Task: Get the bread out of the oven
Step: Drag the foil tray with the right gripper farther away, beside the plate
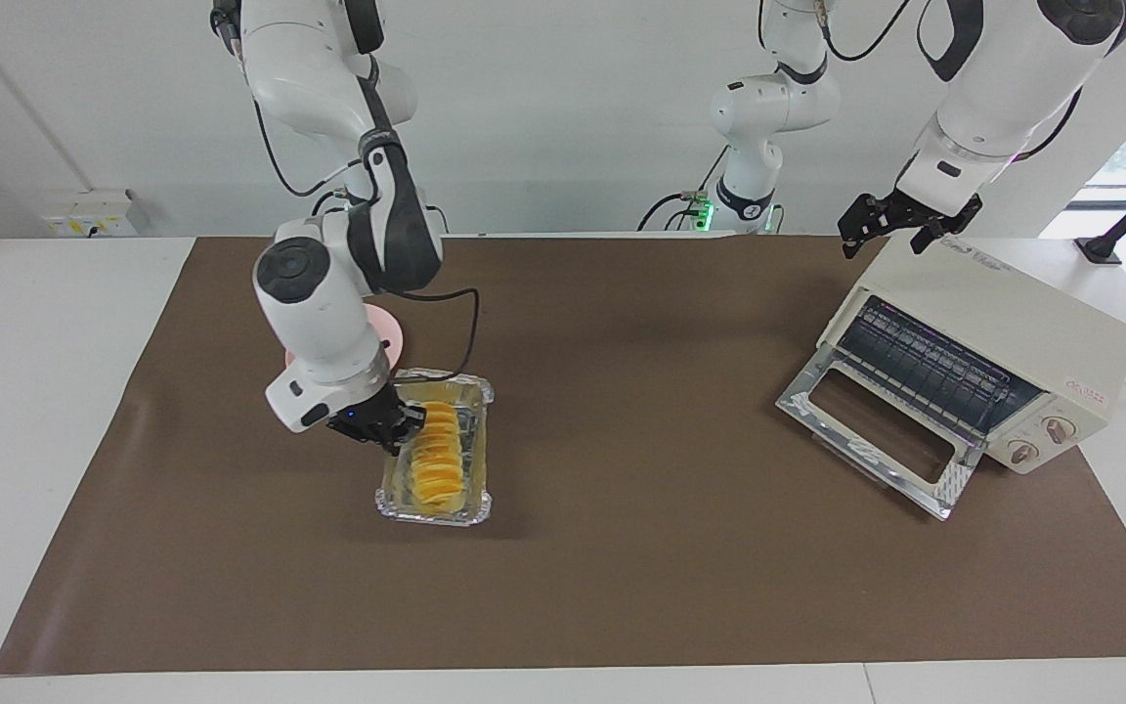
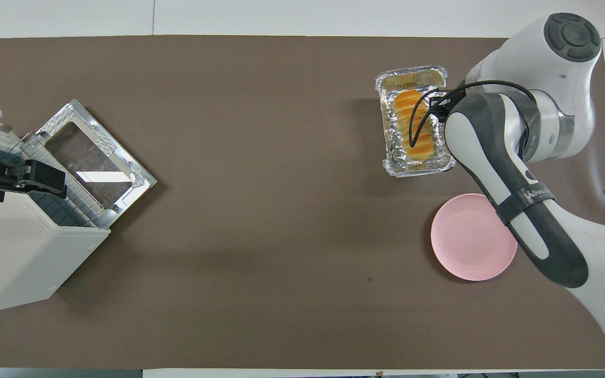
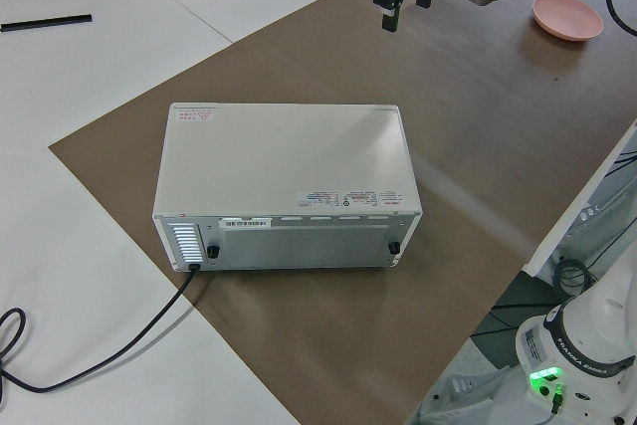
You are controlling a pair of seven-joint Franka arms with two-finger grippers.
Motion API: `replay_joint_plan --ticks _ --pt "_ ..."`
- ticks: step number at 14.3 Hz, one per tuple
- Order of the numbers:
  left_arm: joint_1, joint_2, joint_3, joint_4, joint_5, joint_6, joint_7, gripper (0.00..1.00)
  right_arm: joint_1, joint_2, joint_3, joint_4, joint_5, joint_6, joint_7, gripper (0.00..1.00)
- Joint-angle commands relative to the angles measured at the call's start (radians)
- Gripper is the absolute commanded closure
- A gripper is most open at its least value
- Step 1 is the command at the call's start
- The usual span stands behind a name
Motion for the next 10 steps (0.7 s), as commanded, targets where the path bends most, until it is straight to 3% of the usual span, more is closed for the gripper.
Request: replay_joint_plan --ticks 1,3,10 --pt "0.02 -0.031 -0.01 -0.031 -0.005 0.015 0.007 0.0 -0.06 0.068 0.014 0.009 0.02 0.058 -0.107 1.0" --pt "0.02 -0.031 -0.01 -0.031 -0.005 0.015 0.007 0.0 -0.111 0.101 0.014 0.009 0.018 0.119 -0.155 1.0" --pt "0.02 -0.031 -0.01 -0.031 -0.005 0.015 0.007 0.0 -0.123 0.125 0.013 -0.003 0.004 0.163 -0.161 1.0"
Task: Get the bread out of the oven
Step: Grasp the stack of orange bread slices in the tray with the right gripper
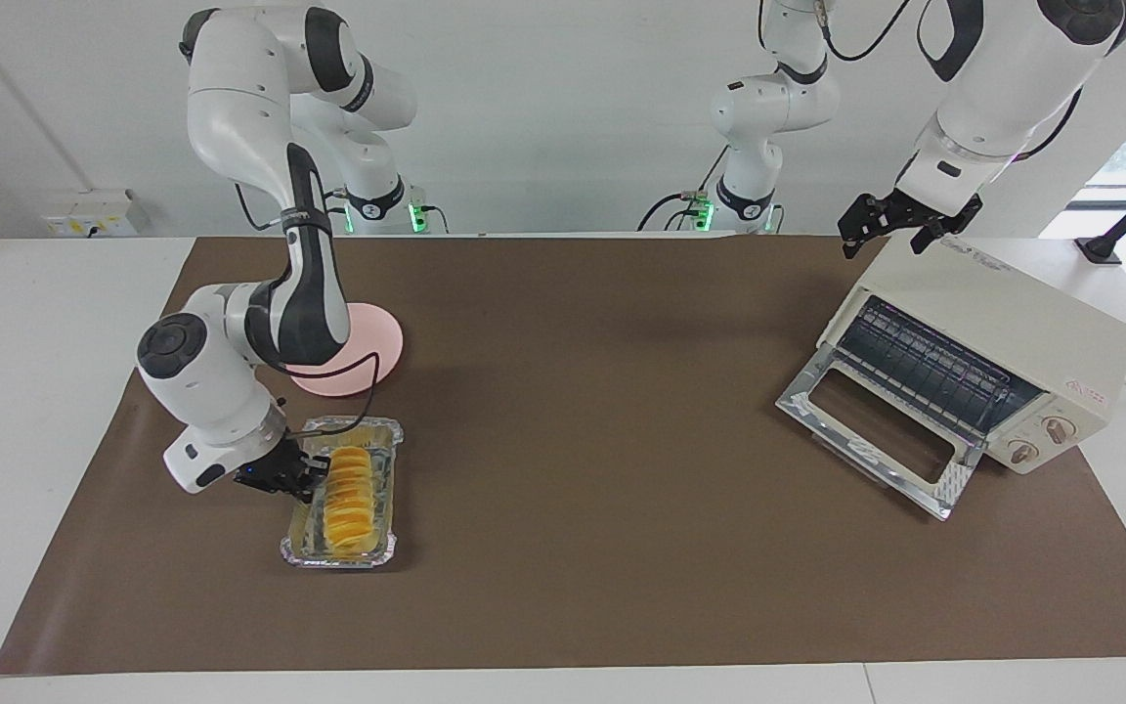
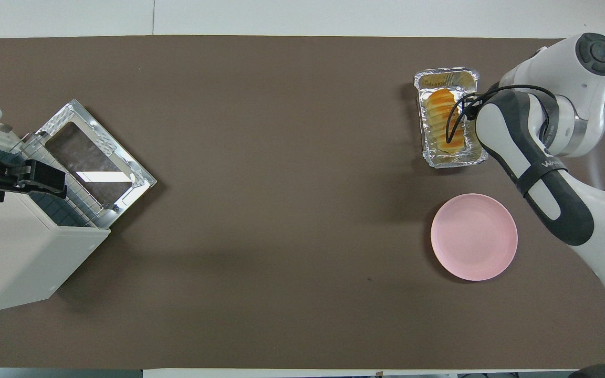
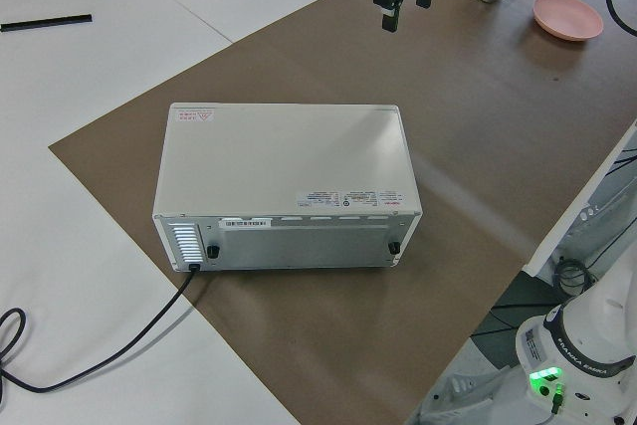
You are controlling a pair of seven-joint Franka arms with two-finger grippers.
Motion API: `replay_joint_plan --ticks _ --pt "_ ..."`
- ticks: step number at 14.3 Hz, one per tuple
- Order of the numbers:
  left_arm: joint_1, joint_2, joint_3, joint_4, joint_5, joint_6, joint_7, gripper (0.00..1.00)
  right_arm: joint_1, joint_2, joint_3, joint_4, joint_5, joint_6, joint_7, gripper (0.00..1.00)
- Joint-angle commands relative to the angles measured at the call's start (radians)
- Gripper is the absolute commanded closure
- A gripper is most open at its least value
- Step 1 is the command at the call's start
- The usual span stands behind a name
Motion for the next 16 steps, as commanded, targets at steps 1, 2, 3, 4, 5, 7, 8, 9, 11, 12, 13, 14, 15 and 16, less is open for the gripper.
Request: replay_joint_plan --ticks 1,2,3,4,5,7,8,9,11,12,13,14,15,16 --pt "0.02 -0.031 -0.01 -0.031 -0.005 0.015 0.007 0.0 -0.009 -0.001 0.01 -0.003 0.002 0.008 -0.025 0.78" --pt "0.02 -0.031 -0.01 -0.031 -0.005 0.015 0.007 0.0 -0.009 -0.002 0.01 -0.003 0.001 0.003 -0.031 0.17" --pt "0.02 -0.031 -0.009 -0.031 -0.005 0.015 0.007 0.0 -0.009 -0.005 0.009 -0.004 0.001 0.0 -0.051 0.0" --pt "0.02 -0.031 -0.009 -0.031 -0.005 0.015 0.007 0.0 -0.008 -0.01 0.007 -0.004 -0.001 -0.013 -0.066 0.0" --pt "0.02 -0.031 -0.01 -0.031 -0.005 0.015 0.007 0.0 -0.008 -0.015 0.006 -0.001 -0.008 -0.033 -0.068 0.0" --pt "0.02 -0.031 -0.01 -0.031 -0.005 0.015 0.007 0.0 -0.005 -0.034 0.007 0.011 -0.05 -0.07 -0.068 0.0" --pt "0.02 -0.031 -0.01 -0.031 -0.005 0.015 0.007 0.0 0.004 -0.045 0.007 0.012 -0.05 -0.087 -0.065 0.0" --pt "0.02 -0.031 -0.01 -0.031 -0.005 0.015 0.007 0.0 0.021 -0.051 0.007 0.014 -0.047 -0.104 -0.054 0.0" --pt "0.02 -0.031 -0.01 -0.031 -0.005 0.015 0.007 0.0 0.043 -0.062 0.004 0.019 -0.048 -0.11 -0.039 0.0" --pt "0.02 -0.031 -0.009 -0.031 -0.005 0.015 0.007 0.0 0.044 -0.062 0.006 0.019 -0.05 -0.107 -0.027 0.0" --pt "0.02 -0.031 -0.01 -0.031 -0.005 0.015 0.007 0.0 0.046 -0.062 0.006 0.019 -0.054 -0.099 -0.007 0.0" --pt "0.02 -0.031 -0.01 -0.031 -0.005 0.015 0.007 0.0 0.07 -0.059 0.006 0.016 -0.065 -0.095 0.013 0.0" --pt "0.02 -0.031 -0.01 -0.031 -0.005 0.015 0.007 0.0 0.084 -0.058 0.004 0.013 -0.08 -0.092 0.03 0.0" --pt "0.02 -0.031 -0.01 -0.031 -0.005 0.015 0.007 0.0 0.086 -0.054 0.004 0.013 -0.093 -0.089 0.05 0.0"
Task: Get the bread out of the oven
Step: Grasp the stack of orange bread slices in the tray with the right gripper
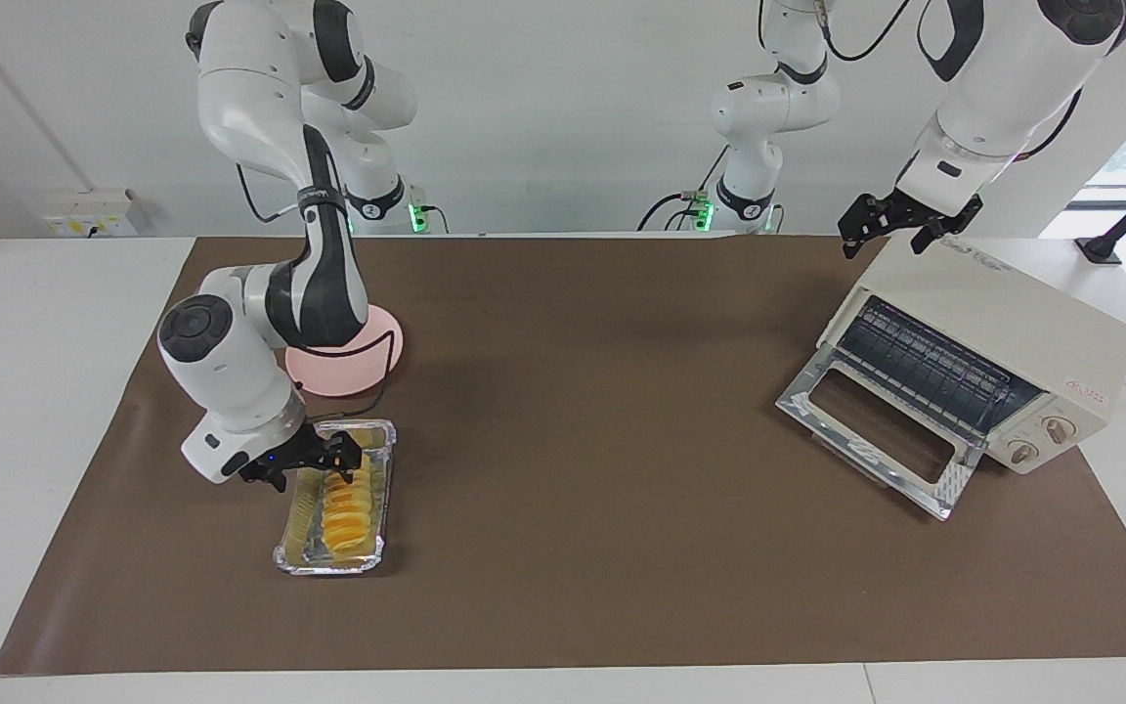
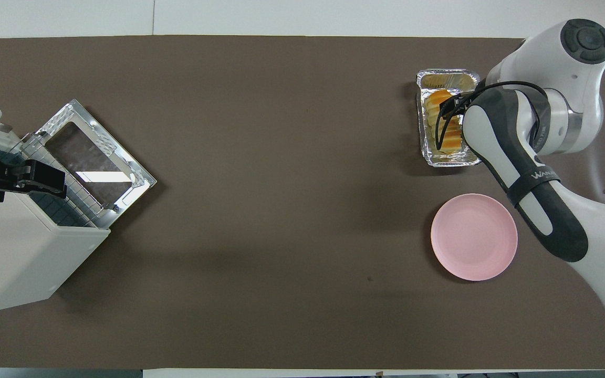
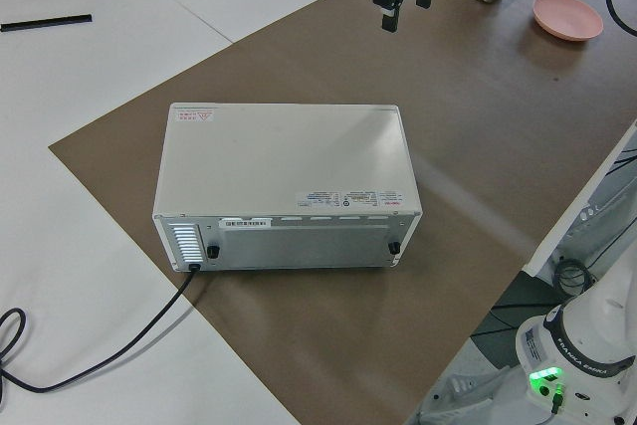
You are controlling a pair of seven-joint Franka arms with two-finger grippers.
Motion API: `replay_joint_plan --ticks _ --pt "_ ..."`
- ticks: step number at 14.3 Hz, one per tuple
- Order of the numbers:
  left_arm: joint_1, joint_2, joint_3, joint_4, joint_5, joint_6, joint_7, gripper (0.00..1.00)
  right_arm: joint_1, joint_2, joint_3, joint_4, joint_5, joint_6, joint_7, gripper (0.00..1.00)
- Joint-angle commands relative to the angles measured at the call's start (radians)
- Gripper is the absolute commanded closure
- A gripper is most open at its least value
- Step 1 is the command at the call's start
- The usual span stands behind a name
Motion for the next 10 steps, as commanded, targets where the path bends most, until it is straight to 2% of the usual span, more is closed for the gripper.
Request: replay_joint_plan --ticks 1,8,9,10 --pt "0.02 -0.031 -0.011 -0.031 -0.005 0.015 0.007 0.0 0.012 0.006 0.001 -0.014 -0.048 0.028 0.056 0.0" --pt "0.02 -0.031 -0.011 -0.031 -0.005 0.015 0.007 0.0 0.014 0.021 0.001 -0.089 -0.056 0.135 0.061 0.0" --pt "0.02 -0.031 -0.011 -0.031 -0.005 0.015 0.007 0.0 0.012 0.023 0.002 -0.089 -0.056 0.143 0.064 0.02" --pt "0.02 -0.031 -0.011 -0.031 -0.005 0.015 0.007 0.0 0.012 0.023 0.002 -0.089 -0.056 0.145 0.065 0.11"
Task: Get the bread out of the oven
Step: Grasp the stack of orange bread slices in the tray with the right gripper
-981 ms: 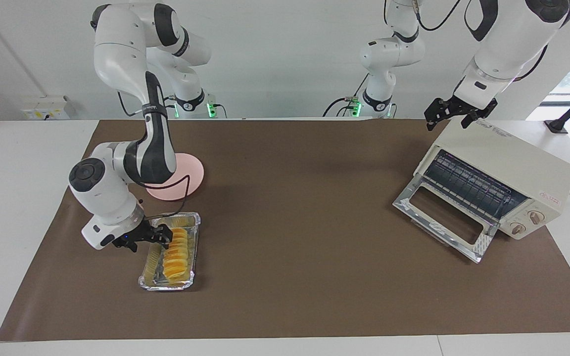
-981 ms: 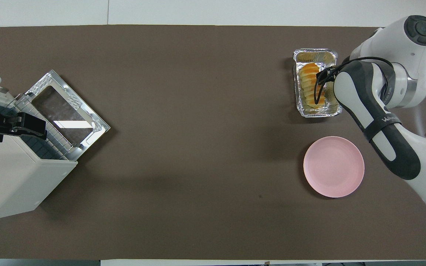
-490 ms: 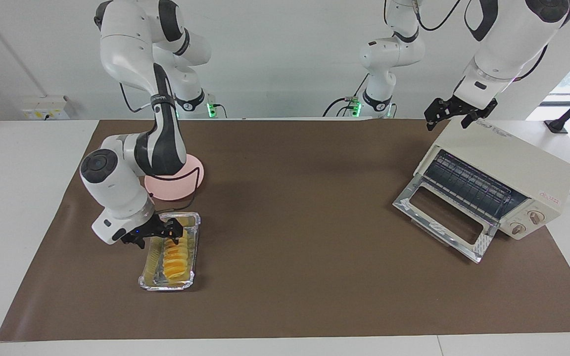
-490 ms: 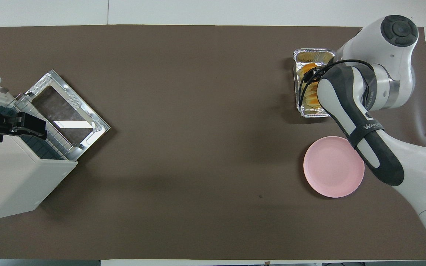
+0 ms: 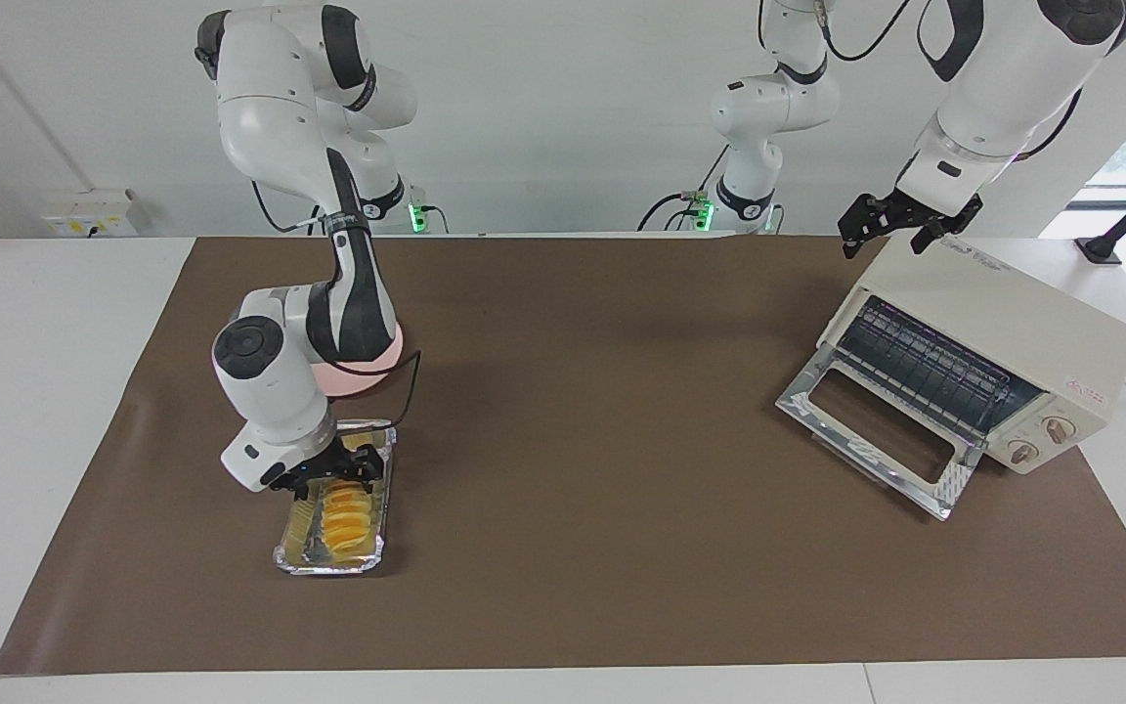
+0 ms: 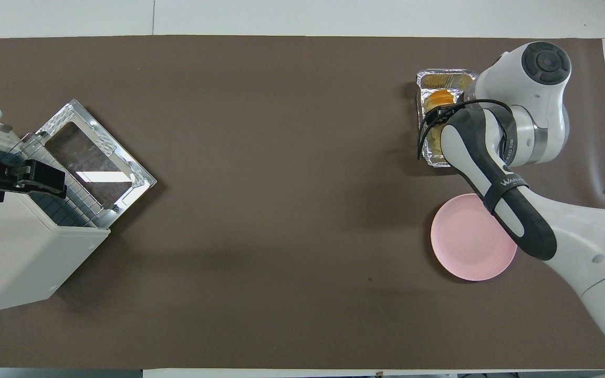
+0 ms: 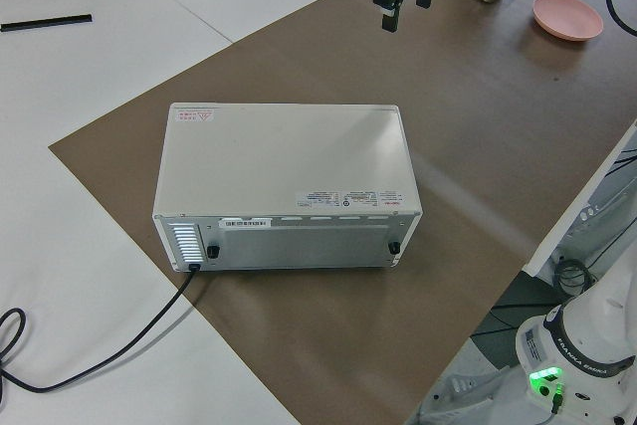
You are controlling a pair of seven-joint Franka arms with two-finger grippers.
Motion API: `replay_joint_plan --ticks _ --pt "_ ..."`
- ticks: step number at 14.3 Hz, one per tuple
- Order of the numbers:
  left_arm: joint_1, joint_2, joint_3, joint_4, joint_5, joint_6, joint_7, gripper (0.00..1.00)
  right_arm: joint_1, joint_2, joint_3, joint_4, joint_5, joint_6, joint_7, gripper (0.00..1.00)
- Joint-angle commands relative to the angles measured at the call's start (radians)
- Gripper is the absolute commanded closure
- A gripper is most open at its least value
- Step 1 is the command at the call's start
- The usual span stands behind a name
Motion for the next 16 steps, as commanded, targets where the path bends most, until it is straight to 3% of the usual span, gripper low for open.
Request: replay_joint_plan --ticks 1,3,9,16 --pt "0.02 -0.031 -0.011 -0.031 -0.005 0.015 0.007 0.0 -0.005 -0.009 0.006 -0.017 -0.022 0.022 0.025 0.26" --pt "0.02 -0.031 -0.011 -0.031 -0.005 0.015 0.007 0.0 -0.007 -0.009 0.006 -0.014 -0.022 0.022 0.025 1.0" --pt "0.02 -0.031 -0.011 -0.031 -0.005 0.015 0.007 0.0 -0.007 -0.009 0.007 0.012 -0.016 0.002 0.025 1.0" --pt "0.02 -0.031 -0.011 -0.031 -0.005 0.015 0.007 0.0 -0.01 -0.034 0.007 0.074 -0.01 -0.155 0.022 1.0"
